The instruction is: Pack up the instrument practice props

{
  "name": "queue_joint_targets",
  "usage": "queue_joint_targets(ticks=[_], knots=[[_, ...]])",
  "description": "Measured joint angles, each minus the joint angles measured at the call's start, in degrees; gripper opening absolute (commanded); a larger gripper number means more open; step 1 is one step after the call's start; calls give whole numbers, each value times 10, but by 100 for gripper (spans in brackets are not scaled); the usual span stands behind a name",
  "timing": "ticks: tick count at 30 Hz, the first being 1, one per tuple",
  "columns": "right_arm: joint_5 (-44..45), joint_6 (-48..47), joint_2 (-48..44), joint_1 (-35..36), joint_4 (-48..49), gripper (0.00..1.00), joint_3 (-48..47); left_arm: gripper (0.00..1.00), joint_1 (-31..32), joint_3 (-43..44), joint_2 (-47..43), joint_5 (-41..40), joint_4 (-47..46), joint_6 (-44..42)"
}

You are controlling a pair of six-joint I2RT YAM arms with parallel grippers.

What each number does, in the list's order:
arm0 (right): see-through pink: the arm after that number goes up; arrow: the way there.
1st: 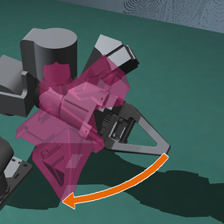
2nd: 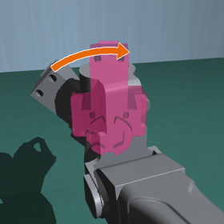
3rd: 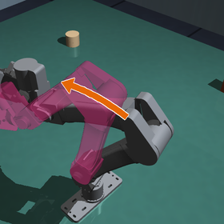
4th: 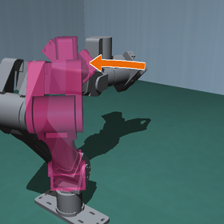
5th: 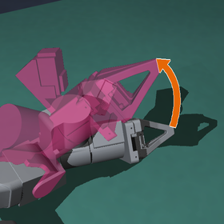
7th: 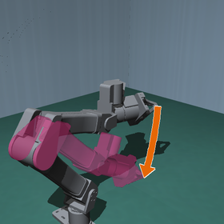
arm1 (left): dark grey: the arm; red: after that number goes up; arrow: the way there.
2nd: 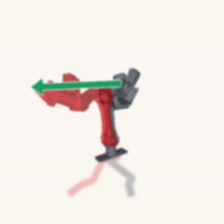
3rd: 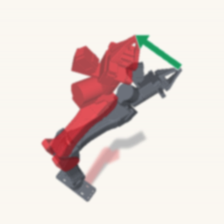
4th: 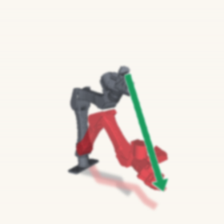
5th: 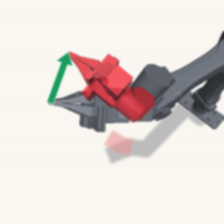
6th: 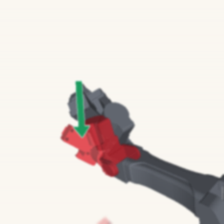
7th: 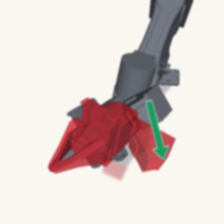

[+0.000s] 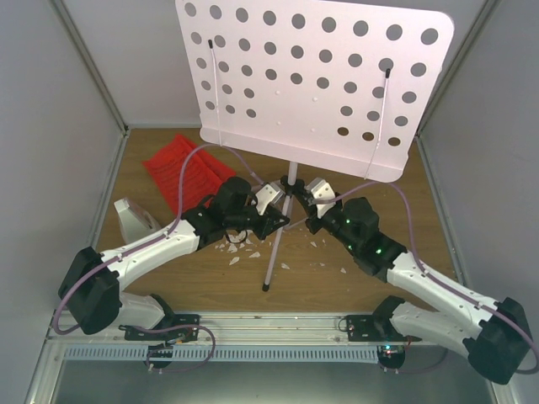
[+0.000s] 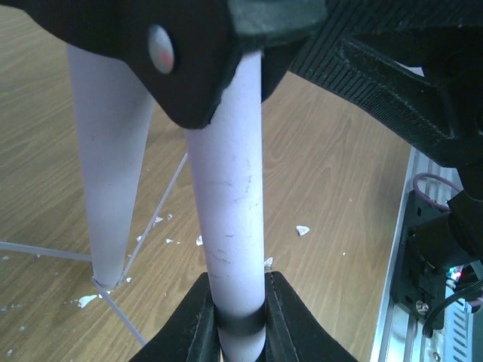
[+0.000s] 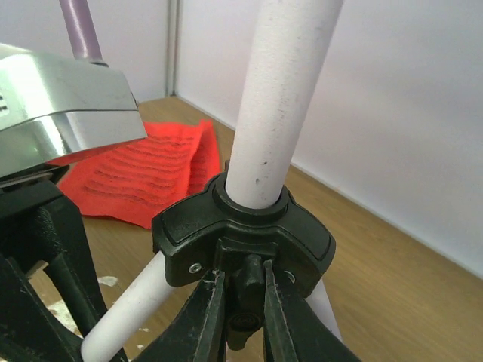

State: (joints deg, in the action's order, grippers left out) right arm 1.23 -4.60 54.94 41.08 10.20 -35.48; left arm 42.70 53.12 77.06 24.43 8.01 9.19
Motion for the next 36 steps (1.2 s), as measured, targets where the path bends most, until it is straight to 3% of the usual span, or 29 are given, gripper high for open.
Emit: queue_joint_targets(ticks=[7,12,13,17,21,23,26,30,36], knots=[[92,-93,17,38,-19,7,-21,0,-1,3,2,-11,3,-4],[147,-149,18,62,-21,18,-23,0,-1,5,3,-11,3,-7],[156,-157,16,66,-23,22,-23,0,-1,6,5,-10,3,-7],[184,-161,-11,67,-37,55,-17,0,0,10,9,-9,3,-9],[191,-125,-98,61,-31,79,19,0,0,10,9,-5,4,-11],[194,-88,-153,59,-14,90,43,0,0,10,9,-5,4,-11],[193,-14,-232,57,7,97,80,0,0,10,9,-4,4,-10],[177,123,-281,53,15,97,109,0,0,10,9,-3,4,-10],[118,392,-259,52,29,96,140,0,0,10,9,-3,4,-10]])
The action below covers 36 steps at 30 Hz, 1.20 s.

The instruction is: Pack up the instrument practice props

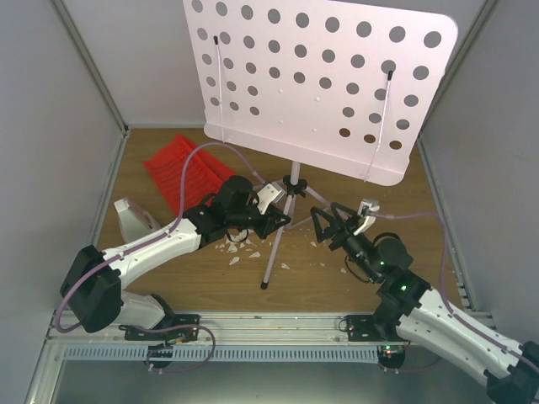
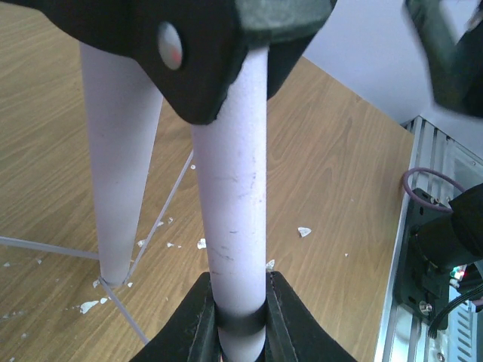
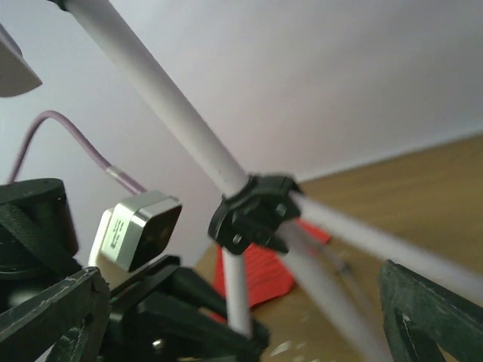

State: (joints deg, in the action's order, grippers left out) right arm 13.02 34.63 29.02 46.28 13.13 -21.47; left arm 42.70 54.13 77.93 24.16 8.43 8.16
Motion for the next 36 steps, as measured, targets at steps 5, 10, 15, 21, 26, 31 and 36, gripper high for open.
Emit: queue_joint_targets(ticks=[5,10,15,21,26,31,36], knots=[[-63,199,57,0,68,96,32,0,0,0,0,0,0,0],[-99,325,119,-1,112,92,31,0,0,0,0,0,0,0],[-103,400,126,-15,138,86,30,0,0,0,0,0,0,0],[-113,442,140,-61,149,76,25,0,0,0,0,0,0,0],[-135,455,168,-87,151,73,10,0,2,0,0,0,0,0],[-167,455,207,-91,153,70,-21,0,3,0,0,0,0,0],[-187,452,236,-91,157,68,-42,0,3,0,0,0,1,0]])
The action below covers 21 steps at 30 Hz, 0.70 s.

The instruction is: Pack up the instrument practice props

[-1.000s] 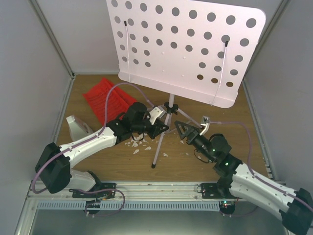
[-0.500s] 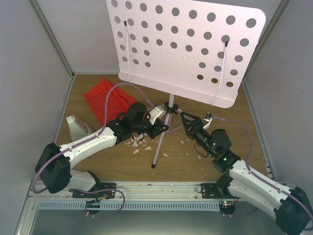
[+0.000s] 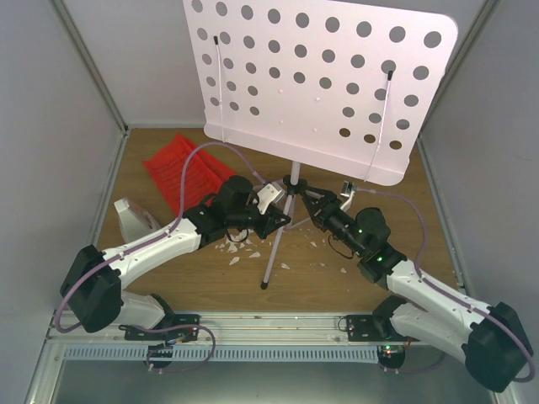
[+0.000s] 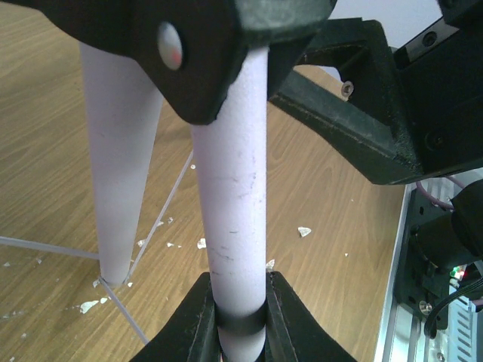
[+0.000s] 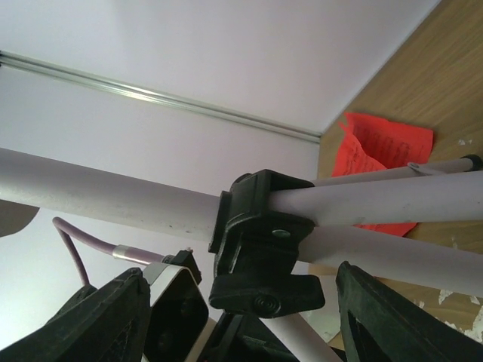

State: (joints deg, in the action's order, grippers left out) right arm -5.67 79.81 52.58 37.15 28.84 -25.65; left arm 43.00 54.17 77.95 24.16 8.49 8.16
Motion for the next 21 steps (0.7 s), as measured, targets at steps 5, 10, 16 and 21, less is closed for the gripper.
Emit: queue_joint_targets(ticks=[5,10,16,21], knots=[[-8,0,16,-1,4,62,-2,0,0,0,0,0,1,0],[-9,-8,20,-1,3,52,-4,0,0,0,0,0,1,0],[-7,-17,21,-2,-4,43,-9,0,0,0,0,0,1,0],[-7,-19,22,-2,-7,38,-9,0,0,0,0,0,1,0]])
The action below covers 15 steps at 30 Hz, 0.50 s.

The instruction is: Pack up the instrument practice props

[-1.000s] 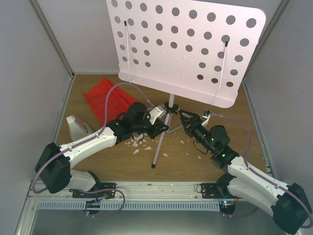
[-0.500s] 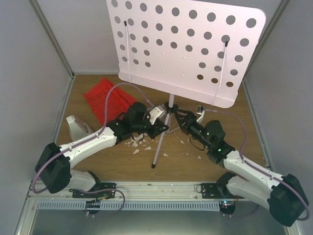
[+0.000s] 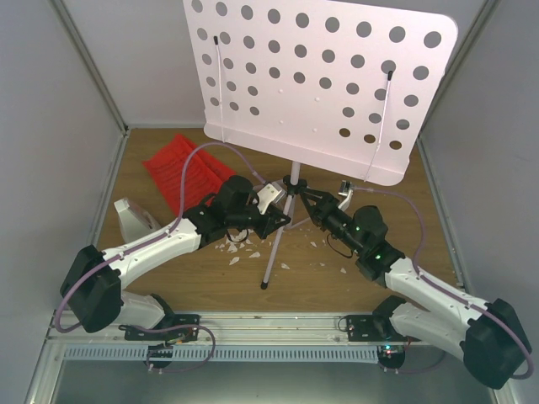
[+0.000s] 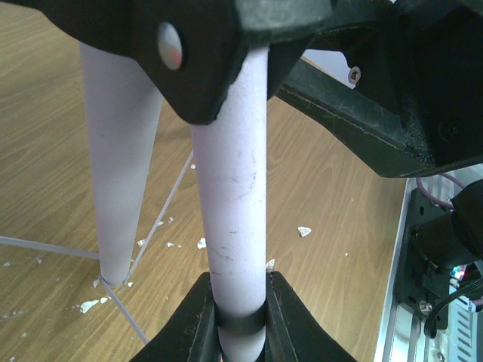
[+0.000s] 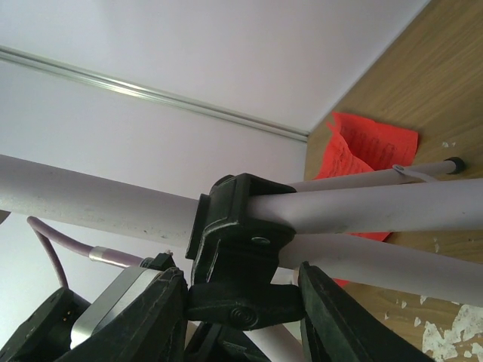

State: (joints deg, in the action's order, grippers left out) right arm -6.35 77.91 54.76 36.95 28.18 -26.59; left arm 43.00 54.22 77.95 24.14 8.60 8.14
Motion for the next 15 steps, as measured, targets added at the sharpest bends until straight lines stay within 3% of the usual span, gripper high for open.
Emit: queue_joint_targets(ticks=[10,15], knots=[[0,-16,0,0,-3,30,-1,0,0,0,0,0,0,0],[2,-71,-1,0,-47,30,-24,0,0,1,0,-2,3,0]])
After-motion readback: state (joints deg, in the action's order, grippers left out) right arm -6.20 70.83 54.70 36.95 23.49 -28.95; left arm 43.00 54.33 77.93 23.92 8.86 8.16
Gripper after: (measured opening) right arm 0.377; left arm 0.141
